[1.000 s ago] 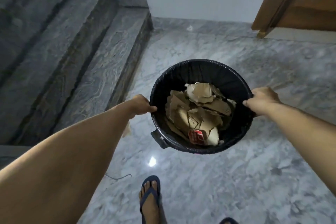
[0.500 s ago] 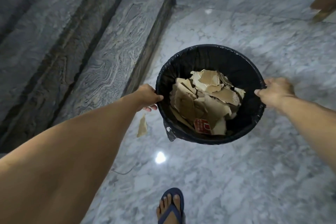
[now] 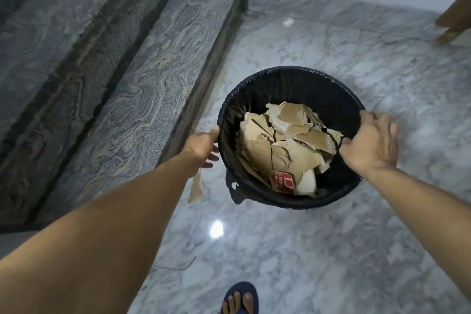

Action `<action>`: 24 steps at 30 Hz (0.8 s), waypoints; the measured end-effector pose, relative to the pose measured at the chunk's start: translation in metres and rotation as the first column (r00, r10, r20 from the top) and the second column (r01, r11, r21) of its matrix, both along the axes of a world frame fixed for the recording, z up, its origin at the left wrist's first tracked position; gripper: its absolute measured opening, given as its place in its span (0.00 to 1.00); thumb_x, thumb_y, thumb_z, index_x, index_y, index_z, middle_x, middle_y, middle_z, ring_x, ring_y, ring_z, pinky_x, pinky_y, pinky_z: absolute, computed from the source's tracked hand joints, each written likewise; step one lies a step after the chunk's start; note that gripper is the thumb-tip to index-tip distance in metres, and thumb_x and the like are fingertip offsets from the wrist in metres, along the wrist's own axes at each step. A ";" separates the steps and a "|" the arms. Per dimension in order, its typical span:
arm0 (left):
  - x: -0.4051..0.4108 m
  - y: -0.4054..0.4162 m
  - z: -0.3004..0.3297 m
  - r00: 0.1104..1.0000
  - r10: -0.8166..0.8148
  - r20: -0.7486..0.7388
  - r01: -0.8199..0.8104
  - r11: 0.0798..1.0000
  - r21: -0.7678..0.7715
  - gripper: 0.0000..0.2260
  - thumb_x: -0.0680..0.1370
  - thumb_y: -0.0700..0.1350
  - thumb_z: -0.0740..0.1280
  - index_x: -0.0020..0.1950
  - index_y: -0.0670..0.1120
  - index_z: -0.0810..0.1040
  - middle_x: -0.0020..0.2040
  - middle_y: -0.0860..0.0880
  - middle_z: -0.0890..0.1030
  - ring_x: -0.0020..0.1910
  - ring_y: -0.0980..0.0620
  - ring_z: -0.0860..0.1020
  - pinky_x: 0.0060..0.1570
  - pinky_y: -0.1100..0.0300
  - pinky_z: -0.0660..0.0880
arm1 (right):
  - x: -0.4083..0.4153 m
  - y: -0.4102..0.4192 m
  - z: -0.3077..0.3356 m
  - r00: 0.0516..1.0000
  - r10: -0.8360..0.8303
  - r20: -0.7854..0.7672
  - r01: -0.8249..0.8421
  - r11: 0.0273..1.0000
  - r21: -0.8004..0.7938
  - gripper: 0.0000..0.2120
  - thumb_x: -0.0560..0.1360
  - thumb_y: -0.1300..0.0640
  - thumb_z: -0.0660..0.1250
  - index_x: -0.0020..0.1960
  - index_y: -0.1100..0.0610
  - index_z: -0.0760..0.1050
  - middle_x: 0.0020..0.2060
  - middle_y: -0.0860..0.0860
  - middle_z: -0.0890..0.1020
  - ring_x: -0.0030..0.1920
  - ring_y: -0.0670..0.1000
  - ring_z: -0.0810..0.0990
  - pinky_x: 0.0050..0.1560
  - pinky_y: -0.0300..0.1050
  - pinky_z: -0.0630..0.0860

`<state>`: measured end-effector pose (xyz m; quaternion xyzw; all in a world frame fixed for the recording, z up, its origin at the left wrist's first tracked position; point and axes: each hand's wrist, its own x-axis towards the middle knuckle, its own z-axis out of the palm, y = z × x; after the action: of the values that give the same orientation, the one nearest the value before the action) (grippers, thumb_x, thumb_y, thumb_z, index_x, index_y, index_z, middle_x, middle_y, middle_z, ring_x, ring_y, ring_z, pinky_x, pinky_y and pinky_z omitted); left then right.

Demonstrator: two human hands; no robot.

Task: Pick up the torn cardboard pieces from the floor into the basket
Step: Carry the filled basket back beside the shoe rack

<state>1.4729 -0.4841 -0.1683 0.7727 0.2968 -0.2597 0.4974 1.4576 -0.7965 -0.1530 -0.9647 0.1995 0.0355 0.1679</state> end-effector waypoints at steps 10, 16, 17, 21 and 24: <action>-0.061 0.039 -0.143 0.983 -0.138 -0.119 0.180 0.834 0.522 0.10 0.75 0.39 0.64 0.52 0.34 0.79 0.51 0.35 0.81 0.52 0.39 0.80 0.48 0.52 0.77 | -0.017 0.062 -0.042 0.871 0.483 0.094 -0.489 0.871 0.047 0.20 0.75 0.56 0.69 0.65 0.53 0.74 0.64 0.52 0.72 0.66 0.56 0.69 0.64 0.55 0.67; -0.060 0.052 -0.239 0.974 -0.139 -0.178 0.224 0.697 0.681 0.19 0.79 0.48 0.61 0.68 0.41 0.68 0.66 0.39 0.70 0.66 0.39 0.69 0.63 0.47 0.70 | -0.012 0.062 -0.055 0.771 0.627 0.108 -0.628 0.777 -0.027 0.18 0.74 0.49 0.70 0.62 0.48 0.74 0.58 0.49 0.76 0.59 0.54 0.75 0.59 0.55 0.75; -0.059 0.050 -0.253 0.976 -0.125 -0.178 0.215 0.682 0.699 0.19 0.79 0.47 0.61 0.68 0.43 0.67 0.67 0.40 0.68 0.68 0.40 0.66 0.65 0.46 0.68 | -0.011 0.063 -0.058 0.761 0.641 0.099 -0.637 0.768 -0.070 0.18 0.73 0.48 0.70 0.62 0.48 0.75 0.58 0.49 0.76 0.60 0.54 0.74 0.59 0.53 0.74; -0.059 0.042 -0.280 0.997 0.018 -0.078 0.046 0.664 0.746 0.16 0.80 0.47 0.60 0.67 0.50 0.67 0.66 0.43 0.66 0.67 0.42 0.64 0.64 0.43 0.66 | -0.010 0.062 -0.060 0.748 0.658 0.084 -0.644 0.751 -0.147 0.16 0.73 0.49 0.71 0.59 0.50 0.77 0.57 0.49 0.77 0.60 0.54 0.74 0.58 0.47 0.71; -0.056 0.050 -0.283 0.999 -0.029 -0.032 0.044 0.698 0.715 0.18 0.79 0.45 0.61 0.68 0.44 0.64 0.67 0.41 0.66 0.67 0.40 0.65 0.63 0.46 0.68 | -0.007 0.062 -0.064 0.748 0.661 0.059 -0.649 0.747 -0.142 0.15 0.72 0.48 0.72 0.58 0.50 0.77 0.49 0.47 0.74 0.52 0.51 0.72 0.55 0.46 0.71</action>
<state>1.4168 -0.4344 -0.4511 0.9085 0.3635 -0.1410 0.1504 1.4511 -0.7349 -0.2171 -0.9817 -0.1593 0.0299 0.1003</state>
